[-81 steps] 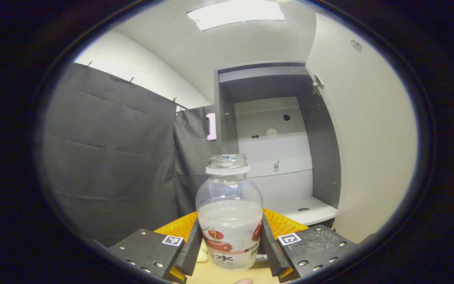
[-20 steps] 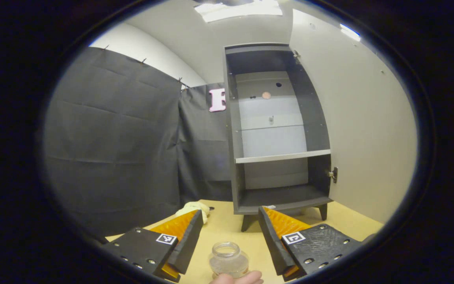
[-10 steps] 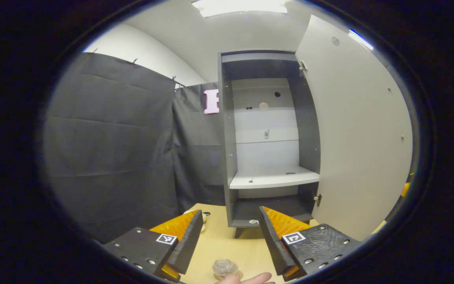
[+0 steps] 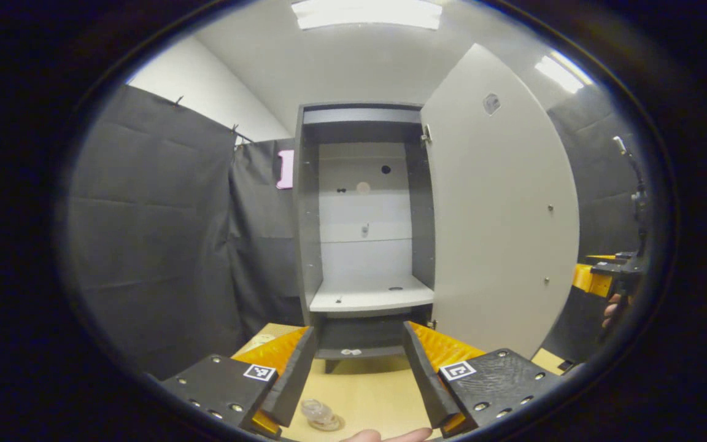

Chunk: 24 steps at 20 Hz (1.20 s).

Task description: Open the cabinet door with the right hand, grasp the bottle in the cabinet with the left hand and place it on the coaster, then close the cabinet door with the right hand.

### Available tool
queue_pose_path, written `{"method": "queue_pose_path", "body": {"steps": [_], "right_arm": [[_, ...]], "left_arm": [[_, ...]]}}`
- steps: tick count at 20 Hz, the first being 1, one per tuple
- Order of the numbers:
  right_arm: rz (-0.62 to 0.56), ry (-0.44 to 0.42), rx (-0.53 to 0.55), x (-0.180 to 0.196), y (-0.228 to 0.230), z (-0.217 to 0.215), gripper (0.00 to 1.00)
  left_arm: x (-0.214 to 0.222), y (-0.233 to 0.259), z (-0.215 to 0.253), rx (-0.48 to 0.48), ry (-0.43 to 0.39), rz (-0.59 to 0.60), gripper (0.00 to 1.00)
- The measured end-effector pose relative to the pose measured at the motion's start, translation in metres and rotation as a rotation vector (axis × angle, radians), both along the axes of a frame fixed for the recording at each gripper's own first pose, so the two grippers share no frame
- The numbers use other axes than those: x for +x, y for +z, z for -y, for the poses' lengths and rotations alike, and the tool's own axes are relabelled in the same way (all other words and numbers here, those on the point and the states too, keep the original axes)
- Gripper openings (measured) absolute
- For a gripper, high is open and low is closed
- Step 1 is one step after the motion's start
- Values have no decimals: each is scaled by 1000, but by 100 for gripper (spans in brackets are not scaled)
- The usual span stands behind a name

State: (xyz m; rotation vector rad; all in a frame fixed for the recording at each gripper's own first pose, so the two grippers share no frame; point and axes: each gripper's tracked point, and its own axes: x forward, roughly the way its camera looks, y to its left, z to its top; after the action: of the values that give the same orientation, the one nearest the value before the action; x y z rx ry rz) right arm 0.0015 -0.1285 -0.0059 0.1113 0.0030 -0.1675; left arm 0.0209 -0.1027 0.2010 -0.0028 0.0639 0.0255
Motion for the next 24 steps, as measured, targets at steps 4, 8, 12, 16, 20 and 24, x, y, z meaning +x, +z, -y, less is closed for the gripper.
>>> {"method": "queue_pose_path", "body": {"steps": [4, 8, 12, 16, 20, 24], "right_arm": [[-16, -13, -45, -12, 3, -11, 89], [-25, -50, -17, -16, 3, -29, 88], [-12, -66, -8, -21, 7, -62, 88], [13, -10, -59, -14, 12, -109, 88], [11, 146, -3, 11, 11, -171, 88], [22, 269, 4, 52, 13, -212, 88]], "left_arm": [[5, 14, -14, 35, -16, 26, 86], [32, 25, -51, 109, -42, 81, 86], [37, 12, -72, 55, -75, 76, 83], [46, -6, -103, 44, -44, 48, 85], [56, -10, -125, 63, -8, 38, 77], [68, -14, -134, 62, 32, 18, 86]]}}
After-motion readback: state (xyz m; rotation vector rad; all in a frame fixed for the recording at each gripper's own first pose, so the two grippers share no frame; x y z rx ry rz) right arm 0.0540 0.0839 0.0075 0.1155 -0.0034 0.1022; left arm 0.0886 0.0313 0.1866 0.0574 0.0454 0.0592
